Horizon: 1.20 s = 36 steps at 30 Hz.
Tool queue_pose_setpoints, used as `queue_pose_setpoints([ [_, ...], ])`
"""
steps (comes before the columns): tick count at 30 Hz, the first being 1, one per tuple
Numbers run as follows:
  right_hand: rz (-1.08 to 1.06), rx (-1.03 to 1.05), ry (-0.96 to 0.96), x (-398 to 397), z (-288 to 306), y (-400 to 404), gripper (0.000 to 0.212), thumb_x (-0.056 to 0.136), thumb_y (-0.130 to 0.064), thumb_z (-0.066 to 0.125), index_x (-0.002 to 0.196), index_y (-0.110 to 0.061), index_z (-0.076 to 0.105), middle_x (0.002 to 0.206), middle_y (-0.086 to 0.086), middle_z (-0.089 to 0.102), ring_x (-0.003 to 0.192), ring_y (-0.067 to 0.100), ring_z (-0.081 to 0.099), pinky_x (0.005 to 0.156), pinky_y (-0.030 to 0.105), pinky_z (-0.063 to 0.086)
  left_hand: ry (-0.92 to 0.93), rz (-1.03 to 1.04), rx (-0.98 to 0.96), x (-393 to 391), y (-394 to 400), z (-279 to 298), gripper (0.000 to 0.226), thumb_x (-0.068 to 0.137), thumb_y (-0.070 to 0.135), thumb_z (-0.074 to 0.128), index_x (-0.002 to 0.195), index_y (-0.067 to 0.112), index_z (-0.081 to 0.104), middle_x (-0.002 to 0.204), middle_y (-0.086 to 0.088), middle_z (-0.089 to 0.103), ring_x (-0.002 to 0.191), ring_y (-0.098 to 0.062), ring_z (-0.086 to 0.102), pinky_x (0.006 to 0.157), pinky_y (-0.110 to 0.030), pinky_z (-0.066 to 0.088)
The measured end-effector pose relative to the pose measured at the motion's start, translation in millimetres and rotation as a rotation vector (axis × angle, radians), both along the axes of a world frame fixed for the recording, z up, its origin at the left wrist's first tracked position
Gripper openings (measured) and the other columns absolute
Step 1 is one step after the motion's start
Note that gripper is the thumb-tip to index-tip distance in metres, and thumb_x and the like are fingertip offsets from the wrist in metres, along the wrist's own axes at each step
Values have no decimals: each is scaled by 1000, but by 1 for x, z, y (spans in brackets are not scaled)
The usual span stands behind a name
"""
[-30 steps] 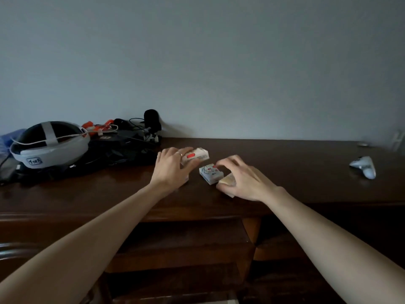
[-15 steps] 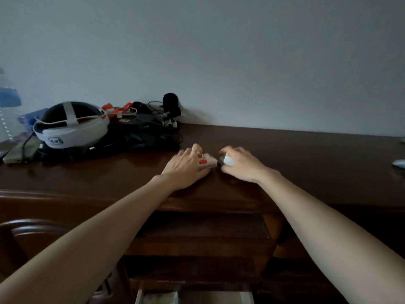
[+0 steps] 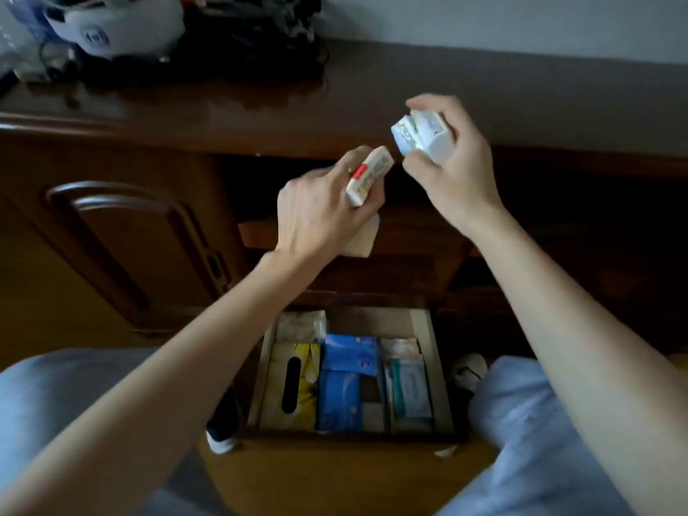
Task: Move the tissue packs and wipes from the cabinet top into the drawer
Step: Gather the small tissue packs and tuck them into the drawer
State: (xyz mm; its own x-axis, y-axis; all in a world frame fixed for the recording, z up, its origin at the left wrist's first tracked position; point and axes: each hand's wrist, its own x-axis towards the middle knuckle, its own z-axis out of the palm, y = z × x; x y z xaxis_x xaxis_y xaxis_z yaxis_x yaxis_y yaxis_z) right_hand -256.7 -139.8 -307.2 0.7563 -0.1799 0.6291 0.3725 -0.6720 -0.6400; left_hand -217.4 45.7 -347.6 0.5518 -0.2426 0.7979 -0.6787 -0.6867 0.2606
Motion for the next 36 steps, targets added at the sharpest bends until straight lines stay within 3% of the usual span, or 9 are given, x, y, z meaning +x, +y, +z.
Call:
queue_pose_setpoints([
  [3,29,83,46,-51,-89,22,57,79,-11,66,134,-25,57,134,-17,57,129,7,54,106,22,43,476,70,-167,-37,17,-86,43,90,57,51,120,32,70,85,1,78,71,-21,73,57,-24,44],
  [6,6,236,505,-91,-201,32,56,87,-9,68,138,-27,54,135,-21,54,133,9,50,103,9,36,819,132,-5,-51,40,-179,28,98,40,56,113,23,72,108,-3,75,92,-27,72,65,-31,43],
  [8,-80,287,821,-107,-265,27,50,90,-14,70,136,-24,54,134,-10,57,126,19,56,101,22,45,966,170,158,-53,53,-229,30,103,35,49,122,22,69,121,-7,69,107,-29,67,75,-36,45],
  [11,-161,270,1061,-114,-325,16,46,89,-29,75,131,-22,57,134,1,58,119,22,60,97,39,50,1179,194,26,-55,64,-266,48,101,51,47,127,15,64,120,-11,69,110,-33,65,88,-38,49],
  [17,-187,291,1242,-96,-391,35,54,81,-31,84,121,-16,51,111,2,62,105,24,62,76,30,42,1223,212,19,-59,72,-304,51,99,54,48,125,14,65,113,-11,72,105,-34,67,88,-39,50],
  [21,-316,249,1176,-79,-419,57,57,80,-18,83,123,-8,48,119,13,61,112,34,60,82,38,46,1203,244,57,-54,74,-316,49,99,53,50,123,14,66,110,-10,72,102,-32,67,83,-35,47],
  [26,-332,65,1118,-73,-421,52,56,83,-30,82,123,-19,44,126,8,59,110,29,61,86,47,53,1093,346,189,-57,63,-319,40,97,53,54,84,18,66,74,-3,66,66,-25,64,50,-25,37],
  [30,-167,99,1153,-78,-412,27,57,80,-39,83,120,-27,45,119,-6,55,105,16,56,79,37,49,1123,402,172,-58,66,-325,42,94,63,48,76,27,60,58,11,47,49,-9,44,44,-18,23],
  [36,-53,-577,1101,-92,-408,7,57,86,-55,74,134,-33,52,136,4,53,118,25,59,80,35,50,1109,397,178,-62,70,-332,55,92,68,39,83,22,68,64,10,53,53,-14,52,45,-18,24],
])
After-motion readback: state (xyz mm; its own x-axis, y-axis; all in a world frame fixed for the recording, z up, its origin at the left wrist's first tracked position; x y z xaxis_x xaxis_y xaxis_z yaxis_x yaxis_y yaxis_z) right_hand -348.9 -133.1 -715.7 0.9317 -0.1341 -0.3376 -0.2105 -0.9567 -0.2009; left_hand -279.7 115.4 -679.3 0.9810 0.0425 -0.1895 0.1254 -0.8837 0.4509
